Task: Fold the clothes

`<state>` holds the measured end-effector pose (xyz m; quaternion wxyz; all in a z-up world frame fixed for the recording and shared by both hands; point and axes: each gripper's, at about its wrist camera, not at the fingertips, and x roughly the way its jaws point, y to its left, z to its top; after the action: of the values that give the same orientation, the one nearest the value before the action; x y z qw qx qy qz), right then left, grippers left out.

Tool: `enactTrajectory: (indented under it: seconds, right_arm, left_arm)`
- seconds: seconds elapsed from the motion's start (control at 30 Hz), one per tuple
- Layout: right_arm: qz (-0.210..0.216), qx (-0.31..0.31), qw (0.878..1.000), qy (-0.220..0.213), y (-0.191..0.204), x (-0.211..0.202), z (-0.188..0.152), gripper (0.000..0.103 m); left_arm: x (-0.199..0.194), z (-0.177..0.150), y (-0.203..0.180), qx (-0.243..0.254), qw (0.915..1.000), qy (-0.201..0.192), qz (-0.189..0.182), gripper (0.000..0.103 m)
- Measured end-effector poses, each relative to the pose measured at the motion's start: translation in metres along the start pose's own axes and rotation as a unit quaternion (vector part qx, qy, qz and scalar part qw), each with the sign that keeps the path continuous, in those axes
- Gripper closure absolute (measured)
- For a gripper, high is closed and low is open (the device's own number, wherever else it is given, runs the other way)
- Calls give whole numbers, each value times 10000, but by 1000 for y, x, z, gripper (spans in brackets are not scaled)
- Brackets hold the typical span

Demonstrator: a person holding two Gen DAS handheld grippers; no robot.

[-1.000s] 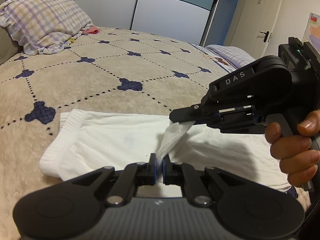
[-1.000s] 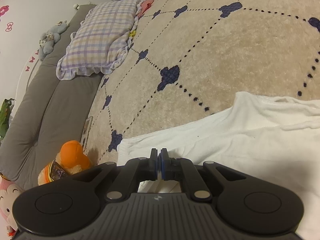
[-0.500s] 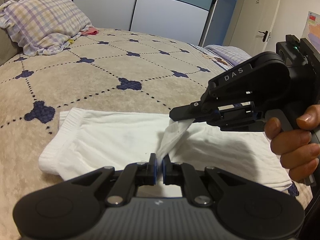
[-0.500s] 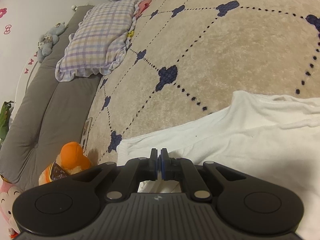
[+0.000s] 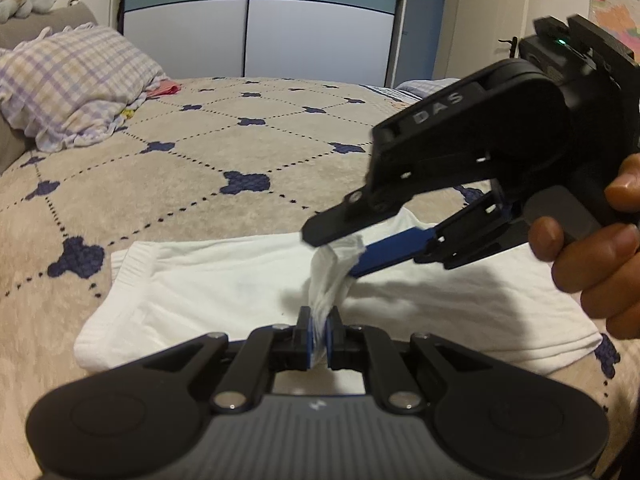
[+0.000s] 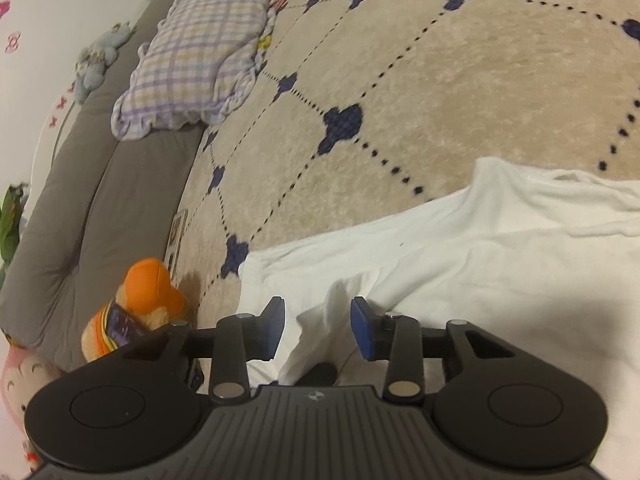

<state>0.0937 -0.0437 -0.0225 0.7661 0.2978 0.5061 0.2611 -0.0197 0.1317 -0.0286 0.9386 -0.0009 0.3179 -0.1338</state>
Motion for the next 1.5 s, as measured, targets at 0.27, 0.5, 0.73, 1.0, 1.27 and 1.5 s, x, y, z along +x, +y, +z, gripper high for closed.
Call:
enactTrajectory:
  seconds: [0.27,0.5,0.73,1.0,1.27,1.5]
  right_arm:
    - [-224,-208,9995,40,3,13,-11,99]
    - [-54,-446,9987,-254,23,15,-9,99]
    - [-23,-570,9982,-194,46,37,-4,99]
    - [-13,-735,9973,-18,73,71,-2,99]
    - [-138,-771,9968,130,84,97,2,98]
    - [57,-557,9984,56,82,98,9,93]
  left_arm:
    - [-1,0,1,-43,10000,70,40,96]
    - [-11,4,28,-802,9968,-28,7,98]
    - [-17,9,68,-1423,9898,42,-59,98]
    - [-19,9,107,-2015,9791,201,207,98]
    - [-11,10,117,-1965,9781,358,582,98]
    - [-13,11,120,-1916,9763,413,919,90]
